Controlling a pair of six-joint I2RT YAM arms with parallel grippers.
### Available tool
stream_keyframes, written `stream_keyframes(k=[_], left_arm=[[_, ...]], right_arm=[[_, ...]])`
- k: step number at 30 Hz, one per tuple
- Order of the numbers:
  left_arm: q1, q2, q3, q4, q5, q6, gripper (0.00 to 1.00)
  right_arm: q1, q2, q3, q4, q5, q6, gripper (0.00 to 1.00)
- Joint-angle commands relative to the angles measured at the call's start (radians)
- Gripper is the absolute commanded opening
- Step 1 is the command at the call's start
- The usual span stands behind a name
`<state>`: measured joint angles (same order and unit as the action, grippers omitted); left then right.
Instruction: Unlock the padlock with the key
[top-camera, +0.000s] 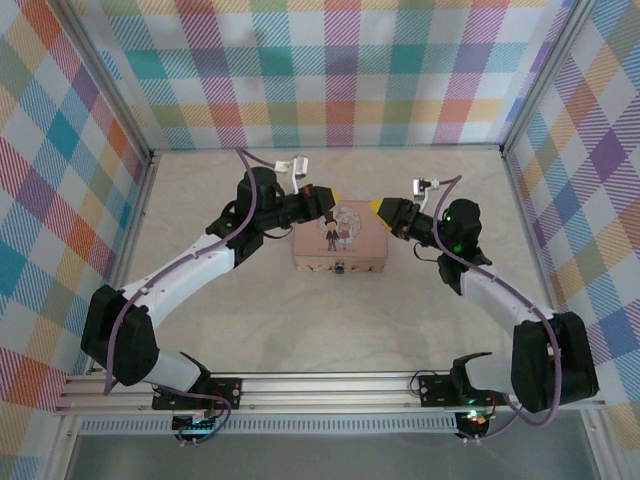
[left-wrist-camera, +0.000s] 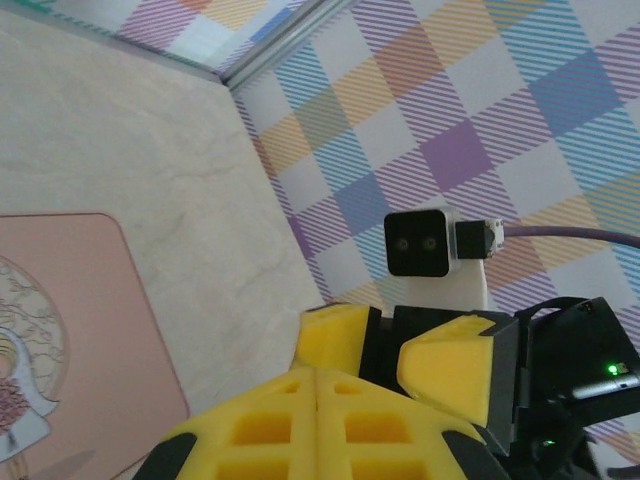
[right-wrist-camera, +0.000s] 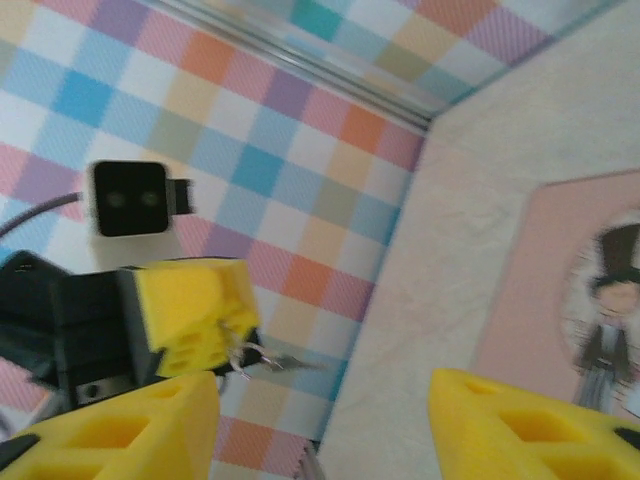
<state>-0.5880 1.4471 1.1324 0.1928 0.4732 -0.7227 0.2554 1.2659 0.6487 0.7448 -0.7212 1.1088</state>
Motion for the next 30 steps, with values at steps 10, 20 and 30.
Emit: stream_keyframes(k=[10,20,30], left_arm=[[-0.058,-0.008,-0.016,0.165,0.013,-0.074,0.0],[-0.065,-0.017,-0.025,0.169,-0.017,-0.073,0.0],[-0.065,-0.022,-0.029,0.168,-0.045,-0.072,0.0]], right_arm=[[0.099,0.169,0.02,0.566,-0.04,0.243,0.43],[0.127,0.162,0.029,0.559,-0.038,0.233,0.33],[0.131,0.164,0.026,0.558,-0.034,0.237,0.18]])
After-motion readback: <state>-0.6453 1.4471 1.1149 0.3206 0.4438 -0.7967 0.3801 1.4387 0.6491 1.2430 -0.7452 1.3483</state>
